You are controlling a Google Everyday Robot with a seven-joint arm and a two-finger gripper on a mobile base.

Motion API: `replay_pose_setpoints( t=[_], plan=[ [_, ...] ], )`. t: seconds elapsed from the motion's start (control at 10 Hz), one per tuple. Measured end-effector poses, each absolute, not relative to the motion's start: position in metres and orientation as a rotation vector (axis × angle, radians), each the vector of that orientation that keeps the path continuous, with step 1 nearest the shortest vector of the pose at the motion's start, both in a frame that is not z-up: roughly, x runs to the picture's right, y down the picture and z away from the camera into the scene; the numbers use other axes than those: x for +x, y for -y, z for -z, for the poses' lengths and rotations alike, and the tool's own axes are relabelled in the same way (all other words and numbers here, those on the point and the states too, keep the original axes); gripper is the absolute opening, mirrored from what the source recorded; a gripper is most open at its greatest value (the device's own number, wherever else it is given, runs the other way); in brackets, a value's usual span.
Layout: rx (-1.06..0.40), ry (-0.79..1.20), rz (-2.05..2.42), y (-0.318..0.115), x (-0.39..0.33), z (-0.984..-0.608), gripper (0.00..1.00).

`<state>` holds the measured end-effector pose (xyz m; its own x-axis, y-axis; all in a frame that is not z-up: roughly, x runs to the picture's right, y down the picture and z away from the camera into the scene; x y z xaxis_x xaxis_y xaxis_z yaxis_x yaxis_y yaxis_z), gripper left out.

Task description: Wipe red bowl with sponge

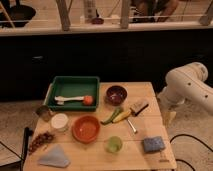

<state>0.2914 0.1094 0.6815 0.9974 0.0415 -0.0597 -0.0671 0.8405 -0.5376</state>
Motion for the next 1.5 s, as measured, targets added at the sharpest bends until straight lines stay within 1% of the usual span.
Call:
replay_pose_setpoints(
  t=[0.8, 1.1, 1.4, 1.5],
  plan=[
    [-0.570, -0.046, -0.057, -0.110, 0.291, -0.682, 0.80],
    [-0.580, -0.056, 0.022, -0.132, 0.289, -0.678, 0.80],
    [-0.580, -0.064, 0.054, -0.138, 0.287, -0.681, 0.80],
    [-0.589, -0.065, 0.072, -0.147, 0.289, -0.679, 0.80]
  ],
)
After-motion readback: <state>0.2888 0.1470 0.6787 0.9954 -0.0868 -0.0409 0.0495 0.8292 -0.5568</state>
